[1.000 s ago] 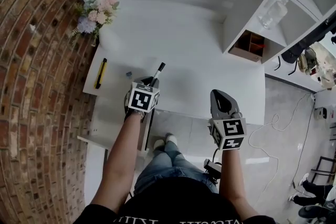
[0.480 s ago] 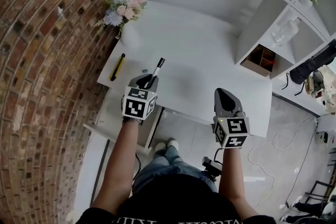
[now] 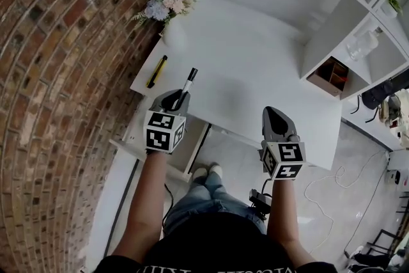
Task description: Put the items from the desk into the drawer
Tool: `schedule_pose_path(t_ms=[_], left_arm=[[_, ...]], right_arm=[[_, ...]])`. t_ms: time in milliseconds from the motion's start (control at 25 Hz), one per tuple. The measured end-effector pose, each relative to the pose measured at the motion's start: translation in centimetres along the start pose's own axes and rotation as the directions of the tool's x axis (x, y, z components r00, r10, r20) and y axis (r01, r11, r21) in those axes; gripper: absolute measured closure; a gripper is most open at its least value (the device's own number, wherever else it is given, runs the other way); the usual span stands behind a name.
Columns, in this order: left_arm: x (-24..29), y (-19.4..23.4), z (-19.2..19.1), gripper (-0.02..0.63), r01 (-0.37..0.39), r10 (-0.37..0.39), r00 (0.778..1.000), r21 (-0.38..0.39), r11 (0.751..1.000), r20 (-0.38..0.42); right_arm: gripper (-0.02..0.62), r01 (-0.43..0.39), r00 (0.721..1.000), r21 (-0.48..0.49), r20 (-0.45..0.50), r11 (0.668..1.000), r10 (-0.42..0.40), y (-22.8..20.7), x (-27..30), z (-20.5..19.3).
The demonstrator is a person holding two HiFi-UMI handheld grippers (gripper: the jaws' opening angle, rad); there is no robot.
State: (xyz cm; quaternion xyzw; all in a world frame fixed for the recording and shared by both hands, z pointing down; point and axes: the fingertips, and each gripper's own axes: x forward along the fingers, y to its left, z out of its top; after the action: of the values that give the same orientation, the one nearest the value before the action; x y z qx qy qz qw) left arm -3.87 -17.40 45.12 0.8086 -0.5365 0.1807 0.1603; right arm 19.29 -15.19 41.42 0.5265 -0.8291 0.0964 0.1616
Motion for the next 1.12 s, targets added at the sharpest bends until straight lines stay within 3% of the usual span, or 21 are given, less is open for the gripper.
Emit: schedule_pose_path(t_ms=[360, 760, 1120], left_arm=[[-1.9, 1.0, -7.9, 0.541, 0.005, -0.013, 0.995, -0.077, 0.997, -0.101], [-2.5, -0.4, -16.7, 0.541, 0.043, -0.082, 0.964, -0.155, 0.987, -0.253], [-1.1, -1.8, -24.8, 0.541, 0.038, -0.132, 0.871, -0.204, 0.978, -0.473]], right_arm=[[0.588, -0.026, 0.993, 0.042, -0.116, 0.999, 0.03, 3.6, 0.8, -5.6], [0.588, -0.026, 0.983, 0.055, -0.178, 0.998, 0.036, 5.4, 0.9, -9.3], [0.588, -0.026, 0.984, 0.046, -0.177, 0.999, 0.033, 6.0, 0.4, -9.2]])
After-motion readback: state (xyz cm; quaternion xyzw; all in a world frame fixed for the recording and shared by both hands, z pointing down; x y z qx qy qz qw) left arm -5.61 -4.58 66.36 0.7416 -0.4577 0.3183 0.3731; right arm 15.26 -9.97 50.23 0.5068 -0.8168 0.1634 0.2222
